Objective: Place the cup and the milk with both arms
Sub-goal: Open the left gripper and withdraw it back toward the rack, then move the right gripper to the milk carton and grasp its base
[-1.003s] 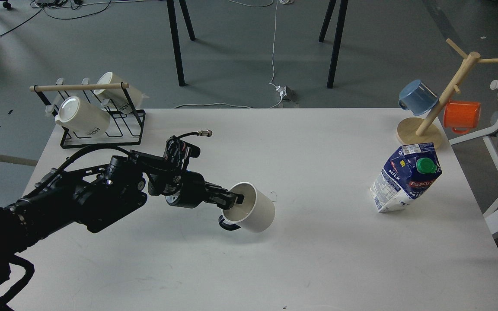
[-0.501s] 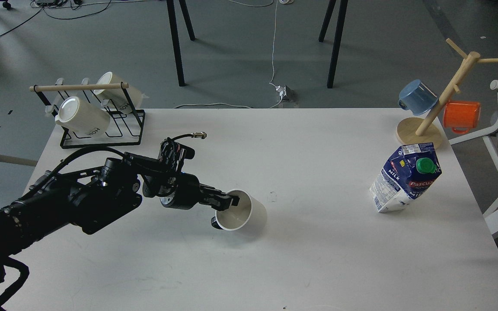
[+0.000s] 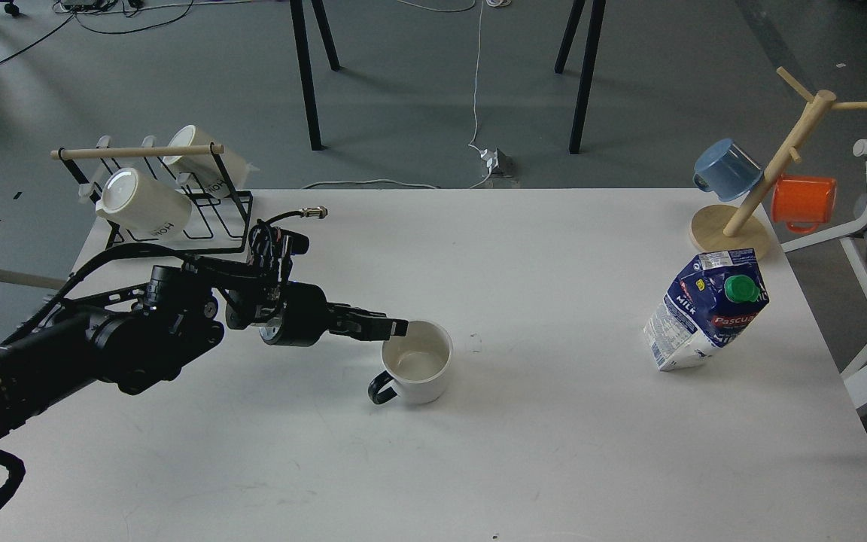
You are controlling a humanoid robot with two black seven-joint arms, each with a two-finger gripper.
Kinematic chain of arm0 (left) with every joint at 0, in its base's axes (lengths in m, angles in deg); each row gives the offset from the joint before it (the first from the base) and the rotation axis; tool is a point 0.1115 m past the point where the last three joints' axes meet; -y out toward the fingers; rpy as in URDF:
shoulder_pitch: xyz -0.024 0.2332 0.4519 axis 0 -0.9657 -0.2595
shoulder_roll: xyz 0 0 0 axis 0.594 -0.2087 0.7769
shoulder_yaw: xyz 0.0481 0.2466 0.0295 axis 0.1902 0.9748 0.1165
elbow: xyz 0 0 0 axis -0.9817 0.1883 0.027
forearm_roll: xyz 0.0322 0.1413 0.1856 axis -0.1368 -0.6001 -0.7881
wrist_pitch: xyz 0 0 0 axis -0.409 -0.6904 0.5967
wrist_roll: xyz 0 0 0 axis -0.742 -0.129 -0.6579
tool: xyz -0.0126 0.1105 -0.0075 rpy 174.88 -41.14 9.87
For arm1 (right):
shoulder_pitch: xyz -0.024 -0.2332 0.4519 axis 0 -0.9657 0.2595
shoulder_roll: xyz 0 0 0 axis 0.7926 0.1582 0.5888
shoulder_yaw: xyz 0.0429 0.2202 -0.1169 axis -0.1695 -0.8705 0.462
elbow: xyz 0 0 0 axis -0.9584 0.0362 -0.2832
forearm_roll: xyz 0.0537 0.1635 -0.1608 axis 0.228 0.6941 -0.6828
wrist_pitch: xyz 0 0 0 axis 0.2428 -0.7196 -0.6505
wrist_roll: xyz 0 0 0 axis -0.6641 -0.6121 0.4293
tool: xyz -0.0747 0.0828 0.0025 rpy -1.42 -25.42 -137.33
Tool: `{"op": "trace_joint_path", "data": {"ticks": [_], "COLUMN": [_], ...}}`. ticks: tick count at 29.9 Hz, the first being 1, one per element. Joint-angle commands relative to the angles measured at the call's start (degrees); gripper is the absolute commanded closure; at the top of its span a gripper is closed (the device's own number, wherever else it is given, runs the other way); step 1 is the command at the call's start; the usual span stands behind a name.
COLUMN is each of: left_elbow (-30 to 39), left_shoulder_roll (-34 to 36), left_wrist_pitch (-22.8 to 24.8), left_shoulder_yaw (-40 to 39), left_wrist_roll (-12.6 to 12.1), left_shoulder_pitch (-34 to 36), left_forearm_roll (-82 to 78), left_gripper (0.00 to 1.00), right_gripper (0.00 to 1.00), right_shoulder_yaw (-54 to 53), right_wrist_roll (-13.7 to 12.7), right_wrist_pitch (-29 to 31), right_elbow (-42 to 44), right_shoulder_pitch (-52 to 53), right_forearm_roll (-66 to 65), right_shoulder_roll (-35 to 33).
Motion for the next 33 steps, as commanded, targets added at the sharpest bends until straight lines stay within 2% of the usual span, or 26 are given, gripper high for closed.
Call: {"op": "trace_joint_path", "data": {"ticks": [1,3,7,10,14,19,25,33], "left_elbow": [0.1,0.1,0.0,-0.9,-4.3,-4.9,-3.2,1.1], "left_shoulder_roll": [2.1,3.4,7.1,10.7,15.5,20.5,22.4,23.7], "left_wrist_pitch": [0.5,1.8,2.0,2.0,2.0,2.0,2.0,2.0], "left_shoulder_yaw": [-2.4,-4.1,-8.6,-13.9,-22.8,-30.3,-31.3,-31.1], "left_wrist_roll": [0.0,0.0,0.0,0.0,0.0,0.0,0.0,0.0], "left_shoulder_pitch": [-0.1,-0.2,-0.4,-0.5,-5.3,-12.7,-21.9,-25.1], "left_forearm_roll": [10.6,17.0,30.6,44.3,59.0,61.2,62.9,62.9], "left_gripper": [0.23,0.17,0.13,0.12,0.08,0.06,0.02,0.02], "right_gripper": [0.02,0.01,0.01,0.01,0.01,0.01,0.01,0.01], "right_shoulder_yaw": [-0.2,-0.2,0.2,0.9,1.0,1.7,7.5,7.5], "right_wrist_roll": [-0.5,-1.6,-4.8,-5.2,-5.2,-5.2,-5.2,-5.2], "right_wrist_pitch": [0.0,0.0,0.0,0.0,0.0,0.0,0.0,0.0], "right_elbow": [-0.2,-0.2,-0.7,-3.4,-9.7,-14.8,-15.4,-15.1], "right_shoulder_pitch": [-2.1,-4.2,-9.3,-14.8,-21.7,-26.4,-26.6,-25.7], "right_forearm_roll": [1.0,2.8,5.8,5.9,7.8,8.8,8.5,8.3], "right_shoulder_roll": [-2.8,-3.3,-3.3,-2.5,-0.1,3.8,9.5,14.3]}}
